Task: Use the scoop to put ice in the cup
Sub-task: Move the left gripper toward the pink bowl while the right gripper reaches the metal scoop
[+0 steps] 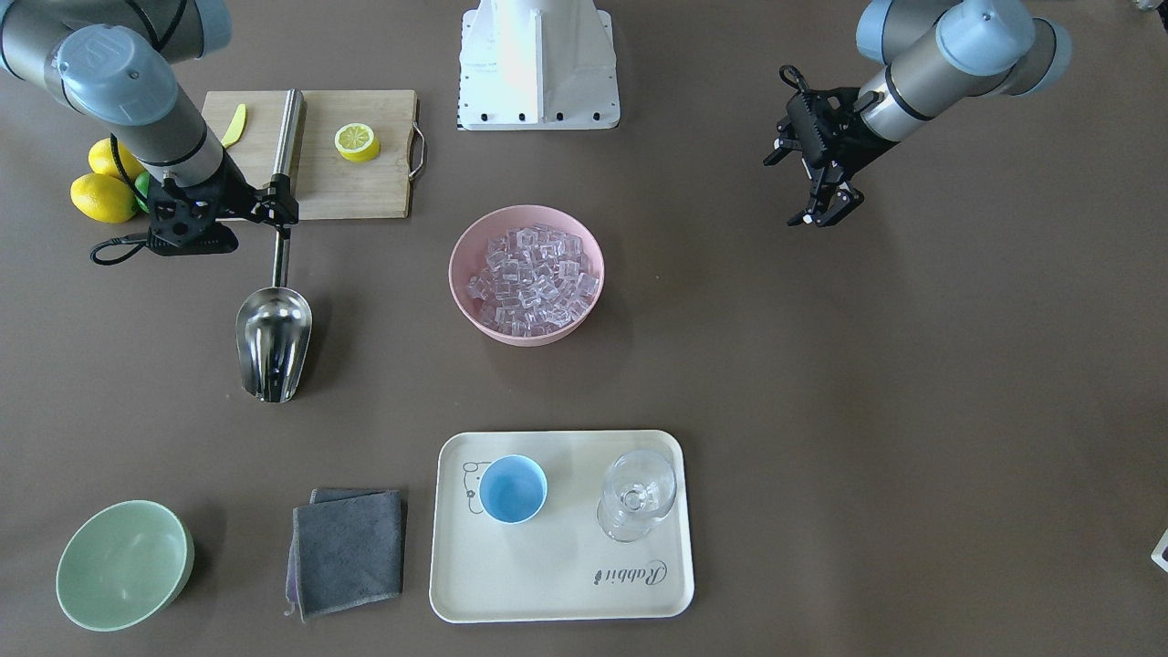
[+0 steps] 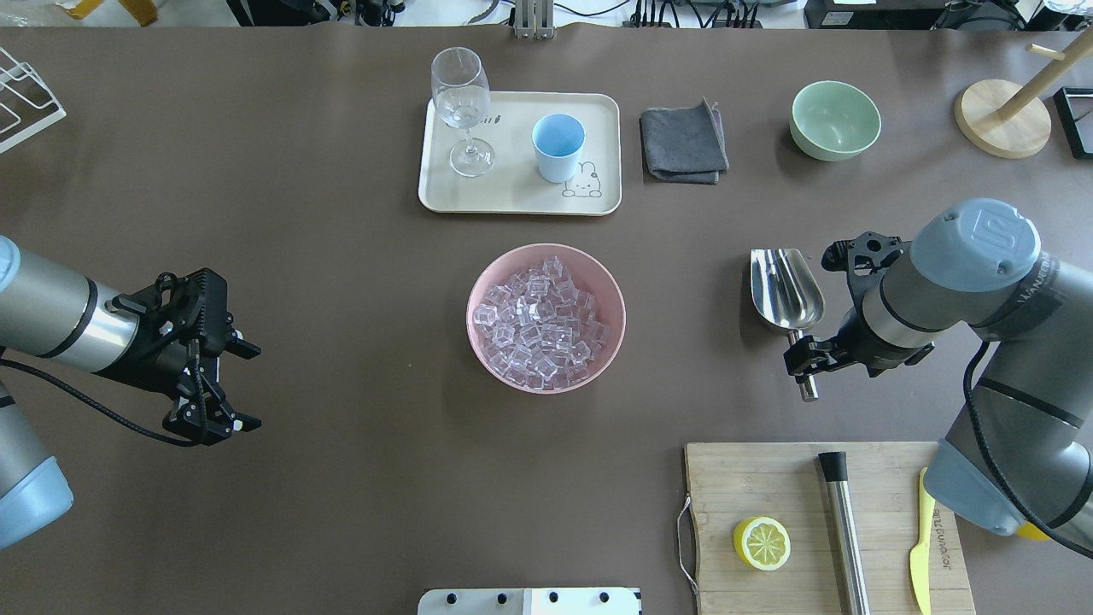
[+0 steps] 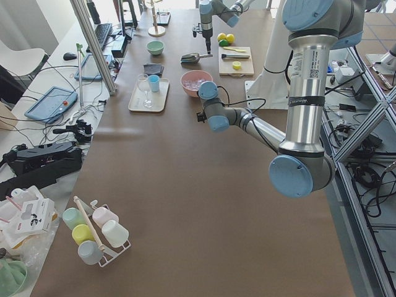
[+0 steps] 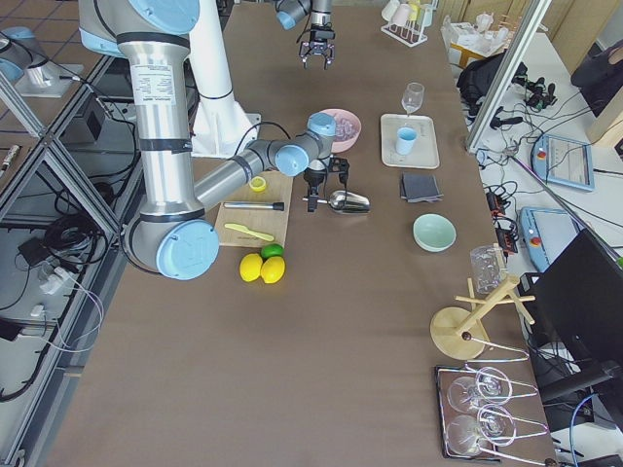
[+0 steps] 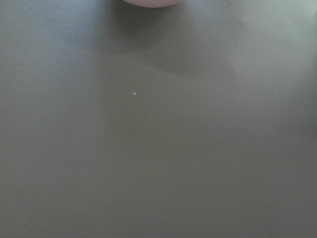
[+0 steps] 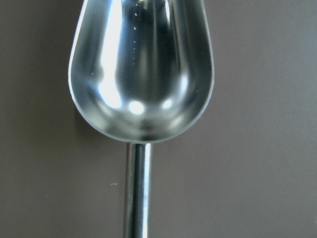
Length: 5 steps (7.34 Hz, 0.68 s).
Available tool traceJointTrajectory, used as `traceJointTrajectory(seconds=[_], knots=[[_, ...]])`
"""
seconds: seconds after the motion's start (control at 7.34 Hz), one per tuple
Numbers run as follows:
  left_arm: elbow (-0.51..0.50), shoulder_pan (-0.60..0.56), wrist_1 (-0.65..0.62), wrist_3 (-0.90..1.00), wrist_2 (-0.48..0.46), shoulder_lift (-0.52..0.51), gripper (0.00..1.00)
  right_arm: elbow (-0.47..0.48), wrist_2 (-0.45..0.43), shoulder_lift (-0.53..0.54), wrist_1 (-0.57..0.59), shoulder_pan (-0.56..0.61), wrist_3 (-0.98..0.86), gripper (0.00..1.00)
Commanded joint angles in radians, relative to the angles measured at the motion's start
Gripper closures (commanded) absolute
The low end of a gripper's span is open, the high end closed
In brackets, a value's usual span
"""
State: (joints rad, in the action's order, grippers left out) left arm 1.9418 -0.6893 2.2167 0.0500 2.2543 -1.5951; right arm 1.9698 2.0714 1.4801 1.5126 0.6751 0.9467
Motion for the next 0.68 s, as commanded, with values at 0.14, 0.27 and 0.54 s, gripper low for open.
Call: traceJointTrajectory(seconds=[0.14, 0.27, 0.54], knots=[[-0.075, 0.08, 0.147, 0.001, -0.082, -0.084, 0.02, -0.065, -0.005, -0.017, -0.063, -0.025, 0.007, 0.01], [-0.105, 0.08, 0.152, 0.002, -0.084, -0.112, 0.02, -0.066, -0.004, -0.021, -0.063, -0.028, 0.007, 0.02], [-0.144, 0.106, 0.165, 0.004, -0.088, -0.124, 0.02, -0.086, -0.001, -0.043, -0.064, -0.031, 0.009, 0.04]])
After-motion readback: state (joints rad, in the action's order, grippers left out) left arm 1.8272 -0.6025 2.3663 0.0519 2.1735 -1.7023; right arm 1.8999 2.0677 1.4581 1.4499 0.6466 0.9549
